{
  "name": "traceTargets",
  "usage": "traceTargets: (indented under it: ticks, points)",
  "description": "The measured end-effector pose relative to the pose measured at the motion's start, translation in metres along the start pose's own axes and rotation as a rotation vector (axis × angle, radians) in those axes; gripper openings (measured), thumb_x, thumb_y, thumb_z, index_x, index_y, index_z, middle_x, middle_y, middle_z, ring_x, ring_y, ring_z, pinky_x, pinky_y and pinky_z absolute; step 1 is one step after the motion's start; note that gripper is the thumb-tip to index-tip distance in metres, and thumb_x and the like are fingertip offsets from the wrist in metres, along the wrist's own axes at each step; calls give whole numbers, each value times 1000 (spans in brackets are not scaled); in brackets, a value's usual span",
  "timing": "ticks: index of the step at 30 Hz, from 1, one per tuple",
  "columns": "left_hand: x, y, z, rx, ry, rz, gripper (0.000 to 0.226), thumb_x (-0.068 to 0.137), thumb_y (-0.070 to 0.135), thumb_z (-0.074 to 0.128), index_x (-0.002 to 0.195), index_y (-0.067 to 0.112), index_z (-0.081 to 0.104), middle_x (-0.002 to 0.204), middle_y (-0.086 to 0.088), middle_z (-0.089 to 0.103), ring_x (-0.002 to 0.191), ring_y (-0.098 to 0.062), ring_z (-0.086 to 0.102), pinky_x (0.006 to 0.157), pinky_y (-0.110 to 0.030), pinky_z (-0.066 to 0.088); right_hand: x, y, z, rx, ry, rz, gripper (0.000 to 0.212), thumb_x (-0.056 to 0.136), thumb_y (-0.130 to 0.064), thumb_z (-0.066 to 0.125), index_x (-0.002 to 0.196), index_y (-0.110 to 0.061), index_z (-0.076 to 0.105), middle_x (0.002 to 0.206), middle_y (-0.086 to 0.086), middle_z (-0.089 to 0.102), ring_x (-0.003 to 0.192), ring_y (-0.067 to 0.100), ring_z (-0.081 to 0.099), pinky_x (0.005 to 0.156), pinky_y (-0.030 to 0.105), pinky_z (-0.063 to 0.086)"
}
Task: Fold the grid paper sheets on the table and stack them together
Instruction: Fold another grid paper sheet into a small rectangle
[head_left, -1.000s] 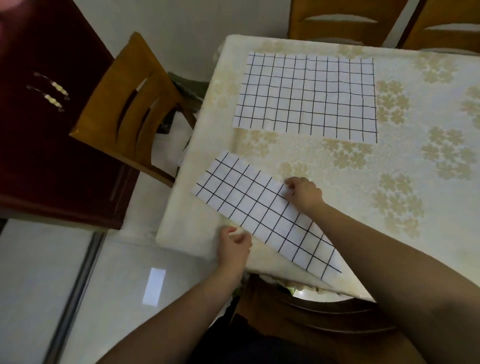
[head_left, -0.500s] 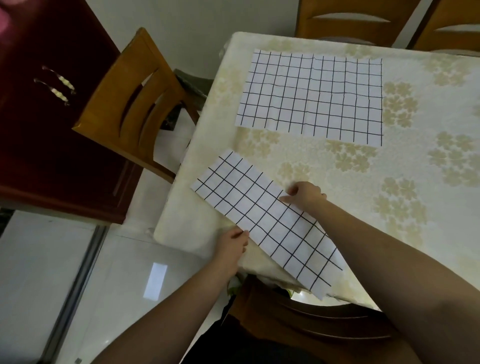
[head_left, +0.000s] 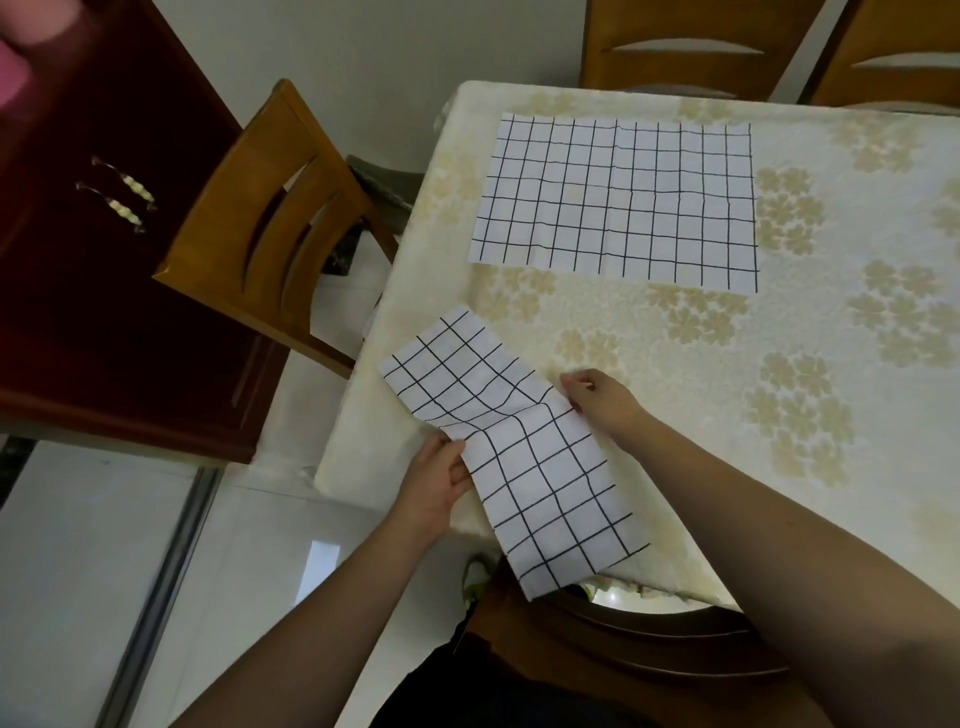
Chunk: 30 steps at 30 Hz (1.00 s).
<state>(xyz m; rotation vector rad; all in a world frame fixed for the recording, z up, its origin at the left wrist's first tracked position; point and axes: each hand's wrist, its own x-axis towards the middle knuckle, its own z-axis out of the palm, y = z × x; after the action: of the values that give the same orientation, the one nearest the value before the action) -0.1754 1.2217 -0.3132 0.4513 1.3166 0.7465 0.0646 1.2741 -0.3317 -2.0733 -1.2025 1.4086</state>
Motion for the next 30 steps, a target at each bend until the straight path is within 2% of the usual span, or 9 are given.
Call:
traceTargets:
  ticks: [4,7,11,14,18,20,22,26,30]
  points:
    - [-2,16,-7,30,-34,39,14,96,11,51,96,16,64,99,-8,68,92,-19,63,86,-36,52,-7,-4,6,200,-131,27,54,89,-62,49,129,-26,54,127,0,58,112,20,57,102,42,44]
    - [-3,27,-12,95,-37,86,19,97,10,50,87,18,64,88,-4,71,81,-12,66,77,-32,53,-12,-9,8,381,-154,-8,48,91,-54,54,130,-26,54,126,0,62,109,18,62,95,36,50]
    - [-4,38,-14,203,-61,148,10,96,10,51,91,12,61,88,-6,69,82,-14,65,84,-34,54,-23,-18,1,460,-164,-55,42,88,-52,61,125,-34,56,113,-4,67,97,10,67,76,22,52]
    - [-4,41,-12,268,-81,195,8,97,15,55,96,11,61,91,-4,69,88,-15,66,80,-29,54,-23,-17,-1,365,-87,-68,42,78,-47,74,117,-40,61,108,5,67,92,19,70,85,34,56]
    - [-6,42,-4,304,-54,218,12,97,16,57,105,11,63,98,-3,73,91,-11,69,74,-21,55,-29,-17,-11,483,60,-27,21,90,-22,60,105,-32,70,105,6,71,90,22,69,87,39,56]
    - [-3,40,-2,317,-54,209,20,96,18,59,113,9,63,106,-6,71,97,-14,69,77,-23,56,-33,-14,-14,526,87,7,24,90,-15,56,101,-28,73,106,6,70,95,24,67,90,39,54]
    - [-3,41,-1,342,-52,201,33,94,23,62,121,6,59,117,-11,67,108,-22,65,87,-33,56,-37,-9,-16,542,88,30,25,90,-13,54,101,-23,74,106,9,71,95,26,67,89,40,53]
    - [-3,41,3,367,-65,204,30,95,20,61,113,-2,56,108,-14,67,100,-20,62,90,-40,53,-45,-4,-19,560,44,-18,20,95,-19,56,106,-25,72,110,9,69,99,25,64,93,40,51]
    - [-5,50,9,386,-116,269,13,96,12,58,106,5,62,105,-4,72,99,-18,67,88,-35,54,-52,-6,-24,619,40,-102,20,93,-19,62,111,-20,69,109,7,71,100,19,67,89,31,55]
